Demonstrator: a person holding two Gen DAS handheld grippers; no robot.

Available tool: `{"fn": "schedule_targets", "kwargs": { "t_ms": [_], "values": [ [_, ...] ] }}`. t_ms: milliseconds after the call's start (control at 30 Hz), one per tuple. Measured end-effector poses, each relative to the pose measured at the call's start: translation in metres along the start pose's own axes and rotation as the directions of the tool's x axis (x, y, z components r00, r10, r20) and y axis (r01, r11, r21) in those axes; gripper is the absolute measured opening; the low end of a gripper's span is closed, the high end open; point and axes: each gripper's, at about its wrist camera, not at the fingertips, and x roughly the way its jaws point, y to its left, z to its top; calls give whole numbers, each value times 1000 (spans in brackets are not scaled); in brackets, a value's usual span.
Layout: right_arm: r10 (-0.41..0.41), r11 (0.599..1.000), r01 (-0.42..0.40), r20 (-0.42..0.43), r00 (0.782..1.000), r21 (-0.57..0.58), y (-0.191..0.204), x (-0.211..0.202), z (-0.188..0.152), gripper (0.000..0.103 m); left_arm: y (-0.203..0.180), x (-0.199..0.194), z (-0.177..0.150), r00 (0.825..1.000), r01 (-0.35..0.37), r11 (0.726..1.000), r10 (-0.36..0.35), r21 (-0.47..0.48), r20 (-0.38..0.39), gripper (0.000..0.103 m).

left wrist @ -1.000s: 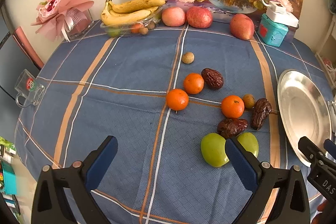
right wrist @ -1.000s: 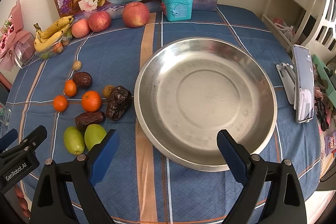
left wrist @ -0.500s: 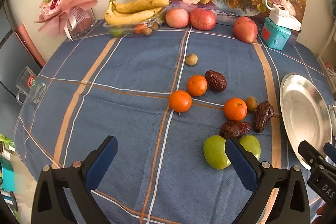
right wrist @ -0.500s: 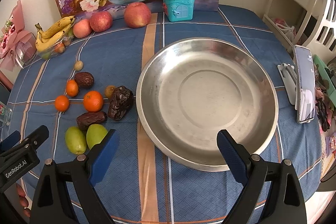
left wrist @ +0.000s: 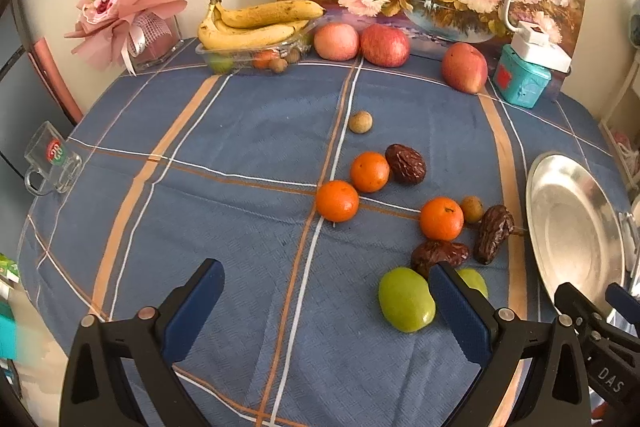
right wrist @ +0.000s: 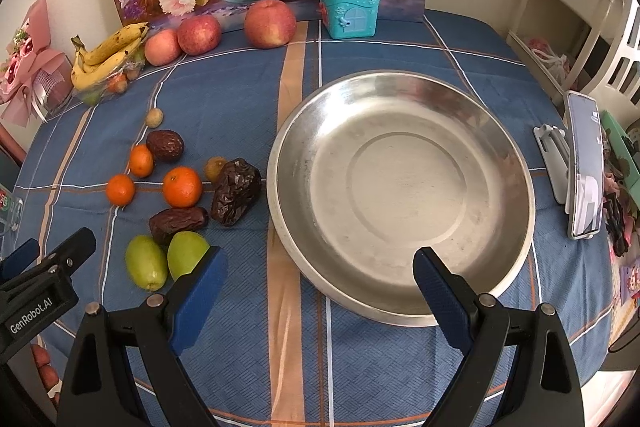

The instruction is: Organize fruits

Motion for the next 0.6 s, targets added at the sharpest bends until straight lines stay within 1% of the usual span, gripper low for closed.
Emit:
{"fn": "schedule_targets", "kwargs": {
  "t_ms": [167, 333, 500, 600],
  "values": [
    [1, 1000, -1, -1, 1000, -9, 3, 1, 0, 94, 4, 0, 2, 999, 35, 999, -35, -42, 13, 103],
    [10, 1000, -10, -3, 1000, -21, 6, 2, -1, 94, 4, -4, 4, 998, 33, 998, -30, -51, 56, 103],
    [19, 999, -20, -12, 1000, -26, 9, 4, -1, 94, 7, 2, 4, 996, 88, 994, -88, -71, 12, 103],
    [54, 998, -55, -16, 998, -36, 15, 6, 0, 94, 10, 2, 5, 997, 74, 994, -73, -79, 23, 103]
  ]
}}
